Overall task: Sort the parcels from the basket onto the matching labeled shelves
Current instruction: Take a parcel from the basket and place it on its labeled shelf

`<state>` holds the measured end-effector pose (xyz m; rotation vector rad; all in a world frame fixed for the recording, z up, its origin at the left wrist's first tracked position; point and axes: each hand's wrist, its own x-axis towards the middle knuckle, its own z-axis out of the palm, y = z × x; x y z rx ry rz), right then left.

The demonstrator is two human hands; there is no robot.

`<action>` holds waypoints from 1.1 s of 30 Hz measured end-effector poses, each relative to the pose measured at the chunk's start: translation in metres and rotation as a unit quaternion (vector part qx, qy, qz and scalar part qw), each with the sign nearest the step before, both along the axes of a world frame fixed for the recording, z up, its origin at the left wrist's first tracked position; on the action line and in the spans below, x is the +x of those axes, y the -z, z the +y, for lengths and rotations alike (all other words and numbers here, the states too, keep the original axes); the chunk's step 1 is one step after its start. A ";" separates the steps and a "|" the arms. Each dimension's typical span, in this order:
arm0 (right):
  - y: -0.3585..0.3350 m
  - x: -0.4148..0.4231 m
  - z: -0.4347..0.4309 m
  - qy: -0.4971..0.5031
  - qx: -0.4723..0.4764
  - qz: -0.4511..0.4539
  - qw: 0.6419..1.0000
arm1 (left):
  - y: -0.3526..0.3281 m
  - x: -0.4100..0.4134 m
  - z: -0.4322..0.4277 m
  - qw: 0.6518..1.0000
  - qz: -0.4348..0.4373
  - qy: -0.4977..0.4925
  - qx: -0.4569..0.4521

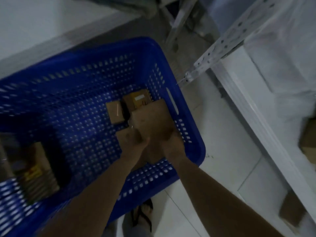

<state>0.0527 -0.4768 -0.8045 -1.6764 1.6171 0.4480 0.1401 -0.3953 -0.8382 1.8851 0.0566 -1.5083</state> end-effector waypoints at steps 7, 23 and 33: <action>0.029 -0.008 0.008 0.013 -0.114 0.029 0.993 | 0.022 -0.020 0.015 0.988 0.076 -0.136 -0.013; -0.058 0.017 0.002 0.305 0.457 -0.239 0.800 | -0.031 0.038 0.067 0.969 0.109 -0.220 0.000; -0.124 0.041 0.020 0.224 0.230 -0.341 0.884 | -0.144 0.061 0.040 0.980 0.165 -0.085 -0.073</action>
